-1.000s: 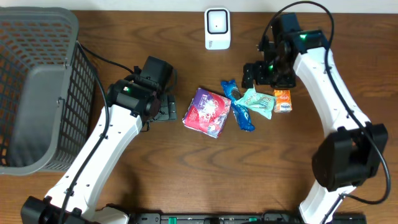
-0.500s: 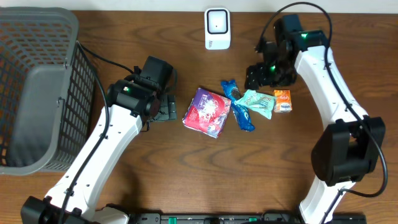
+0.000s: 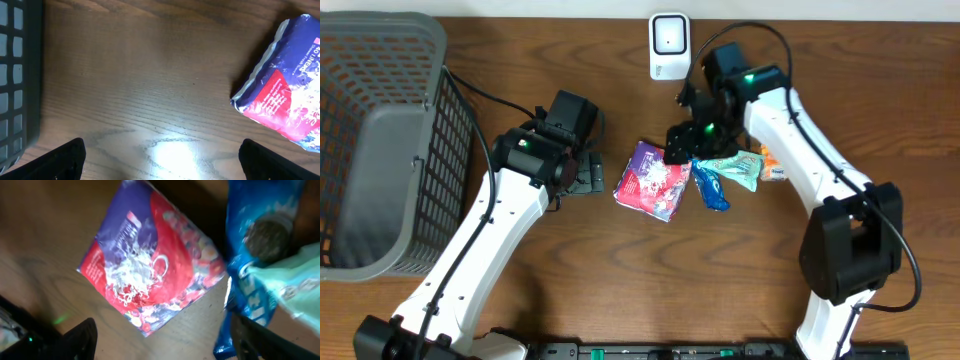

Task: Scan the item barcode
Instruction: 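Move the right gripper left onto the pink-purple bag and grasp it, then lift the pink bag with the right gripper toward the white scanner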

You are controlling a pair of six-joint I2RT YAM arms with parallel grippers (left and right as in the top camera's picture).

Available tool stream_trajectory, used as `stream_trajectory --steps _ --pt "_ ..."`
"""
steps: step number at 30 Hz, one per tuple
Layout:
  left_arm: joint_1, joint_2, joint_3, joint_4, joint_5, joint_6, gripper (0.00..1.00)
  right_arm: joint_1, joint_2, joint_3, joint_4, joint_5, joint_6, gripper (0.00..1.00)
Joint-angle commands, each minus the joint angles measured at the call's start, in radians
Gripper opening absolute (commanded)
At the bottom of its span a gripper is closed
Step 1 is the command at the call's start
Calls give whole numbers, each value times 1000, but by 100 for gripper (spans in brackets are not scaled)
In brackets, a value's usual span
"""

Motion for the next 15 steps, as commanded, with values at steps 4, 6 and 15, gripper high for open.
stream_trajectory --steps 4,6,15 --pt "-3 2 2 -6 -12 -6 98 29 7 -135 40 38 162 78" --pt "-3 2 2 -6 -12 -6 98 29 7 -182 95 -22 164 78" --pt "-3 2 2 -6 -12 -6 98 29 7 -341 389 -104 328 64"
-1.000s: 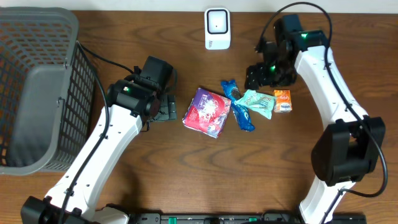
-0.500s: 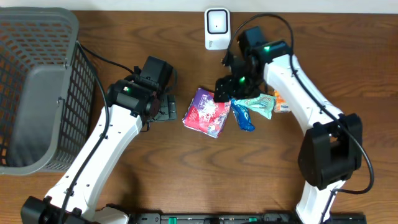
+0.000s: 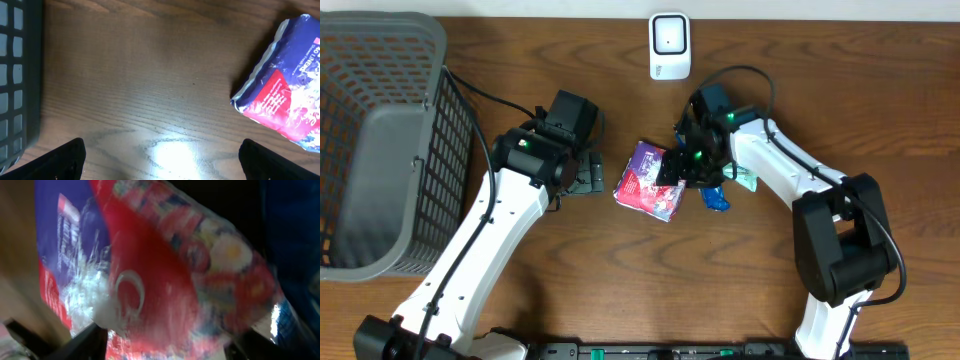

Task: Scan the item barcode
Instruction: 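Lift the pink bag with the right gripper toward the white scanner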

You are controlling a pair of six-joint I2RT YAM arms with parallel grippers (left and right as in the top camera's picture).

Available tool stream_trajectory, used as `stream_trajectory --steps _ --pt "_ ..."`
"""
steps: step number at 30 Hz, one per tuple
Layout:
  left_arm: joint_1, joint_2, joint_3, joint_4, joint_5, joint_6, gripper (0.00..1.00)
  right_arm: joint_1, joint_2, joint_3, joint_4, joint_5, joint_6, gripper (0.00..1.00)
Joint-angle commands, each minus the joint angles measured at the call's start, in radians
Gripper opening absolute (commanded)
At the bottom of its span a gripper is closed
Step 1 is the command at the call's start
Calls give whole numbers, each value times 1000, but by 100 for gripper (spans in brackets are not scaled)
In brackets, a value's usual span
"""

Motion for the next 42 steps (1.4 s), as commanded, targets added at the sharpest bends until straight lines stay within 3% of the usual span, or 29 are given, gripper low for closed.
stream_trajectory --steps 1,3,8,14,17,22,27,36,42 --pt "-3 2 2 -5 -12 -5 98 -2 7 -48 74 -36 110 63" --pt "-3 2 2 -5 -12 -5 98 -3 8 -63 125 -28 135 56" --pt "-3 2 2 -5 -12 -5 98 -4 6 -57 205 20 129 22" --pt "-3 2 2 -5 -12 -5 98 -25 6 68 124 33 54 14" --pt "-3 2 2 -5 -12 -5 98 -33 6 161 60 105 17 4" --pt "-3 2 2 -5 -12 -5 98 -31 6 241 68 135 -68 19" --pt "-3 2 2 -5 -12 -5 98 -9 17 230 65 127 -42 18" --pt "-3 2 2 -5 -12 -5 98 34 58 213 51 204 -31 56" --pt "-3 2 2 -5 -12 -5 98 -68 24 317 -85 244 -79 59"
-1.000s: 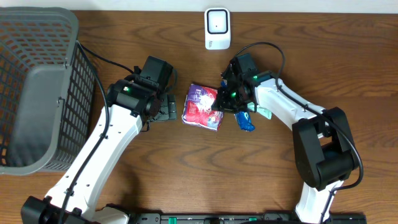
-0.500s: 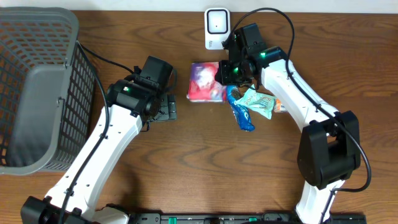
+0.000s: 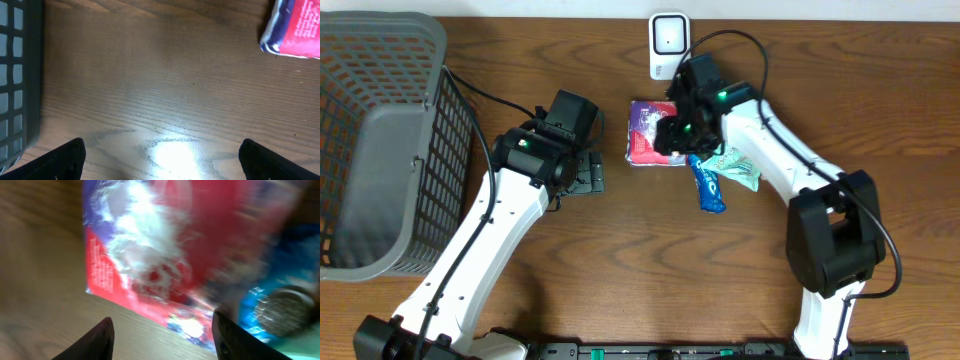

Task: Scan the item barcode
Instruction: 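Lift the pink bag with the right gripper toward the white scanner, then lower the pink bag left of the Oreo pack and open the right gripper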

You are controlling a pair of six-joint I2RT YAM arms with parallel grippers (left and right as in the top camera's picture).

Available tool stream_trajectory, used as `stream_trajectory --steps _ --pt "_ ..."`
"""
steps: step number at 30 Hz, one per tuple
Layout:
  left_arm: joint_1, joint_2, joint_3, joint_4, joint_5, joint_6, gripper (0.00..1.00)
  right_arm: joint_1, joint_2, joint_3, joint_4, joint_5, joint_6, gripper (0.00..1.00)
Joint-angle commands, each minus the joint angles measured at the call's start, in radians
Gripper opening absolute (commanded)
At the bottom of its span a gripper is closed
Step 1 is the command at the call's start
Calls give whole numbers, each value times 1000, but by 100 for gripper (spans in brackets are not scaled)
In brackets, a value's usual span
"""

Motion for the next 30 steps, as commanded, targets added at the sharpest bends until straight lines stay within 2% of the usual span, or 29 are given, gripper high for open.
stream_trajectory --steps 1,5,10,16,21,26,30 --pt "-3 2 2 -6 -12 -6 98 -92 -32 92 -62 55 -38 59" --pt "-3 2 2 -6 -12 -6 98 -167 -32 122 -75 11 -38 58" --pt "-3 2 2 -6 -12 -6 98 -186 -29 59 37 -76 -37 53" --pt "-3 2 2 -6 -12 -6 98 -126 -29 -49 209 -153 29 47" --pt "-3 2 2 -6 -12 -6 98 -47 -29 -133 298 -149 79 48" --pt "-3 2 2 -6 -12 -6 98 32 -35 -140 304 -162 67 48" --pt "-3 2 2 -6 -12 -6 98 42 -48 -92 275 -189 33 52"
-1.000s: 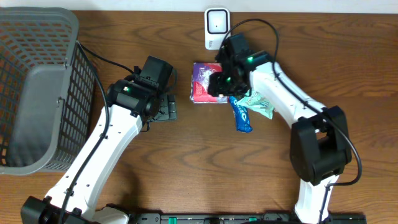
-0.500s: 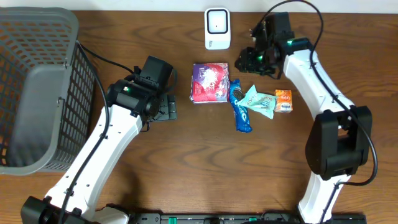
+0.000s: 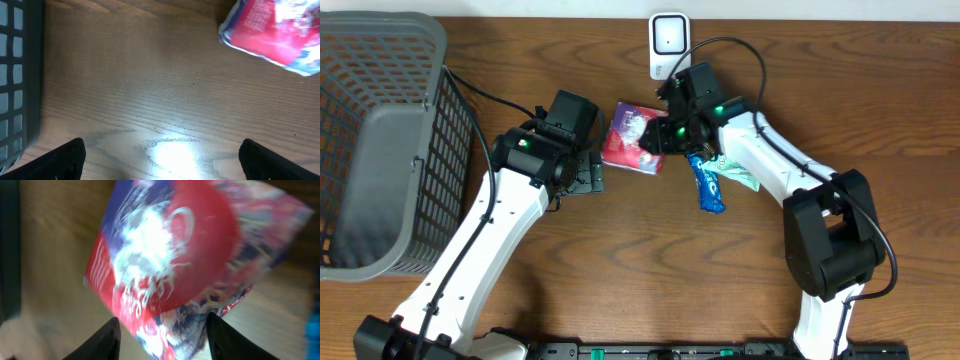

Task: Scan the item barcode
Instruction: 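Lower the pink bag left of the Oreo pack and open the right gripper, then reach the right gripper to the orange tissue pack and grasp it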

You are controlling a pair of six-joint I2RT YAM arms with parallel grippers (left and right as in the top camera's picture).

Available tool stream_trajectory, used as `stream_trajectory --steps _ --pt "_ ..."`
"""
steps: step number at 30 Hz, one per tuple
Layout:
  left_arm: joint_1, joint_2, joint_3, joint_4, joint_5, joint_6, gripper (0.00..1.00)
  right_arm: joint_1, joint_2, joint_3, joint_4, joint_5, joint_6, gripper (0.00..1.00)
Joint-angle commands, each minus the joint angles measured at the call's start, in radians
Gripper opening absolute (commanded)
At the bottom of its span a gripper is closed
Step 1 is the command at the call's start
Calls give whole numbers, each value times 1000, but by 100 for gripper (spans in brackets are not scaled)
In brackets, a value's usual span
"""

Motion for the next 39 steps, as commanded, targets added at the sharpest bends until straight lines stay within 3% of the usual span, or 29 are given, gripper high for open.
stream_trajectory --steps 1,9,11,13,19,24,35,39 --pt "-3 2 2 -6 -12 -6 98 -5 -40 63 -38 -27 -19 52" --pt "-3 2 2 -6 -12 -6 98 -122 -48 261 -322 74 -112 63" --pt "-3 2 2 -6 -12 -6 98 -163 -48 287 -391 104 -148 71" --pt "-3 2 2 -6 -12 -6 98 -205 -48 290 -428 138 -193 86" --pt "-3 2 2 -6 -12 -6 98 -302 -47 269 -546 163 -435 99" --pt "-3 2 2 -6 -12 -6 98 -328 -47 238 -570 305 -455 99" --pt "-3 2 2 -6 -12 -6 98 -473 -43 132 -534 296 -414 99" --pt "-3 2 2 -6 -12 -6 98 -544 -43 127 -534 193 -415 99"
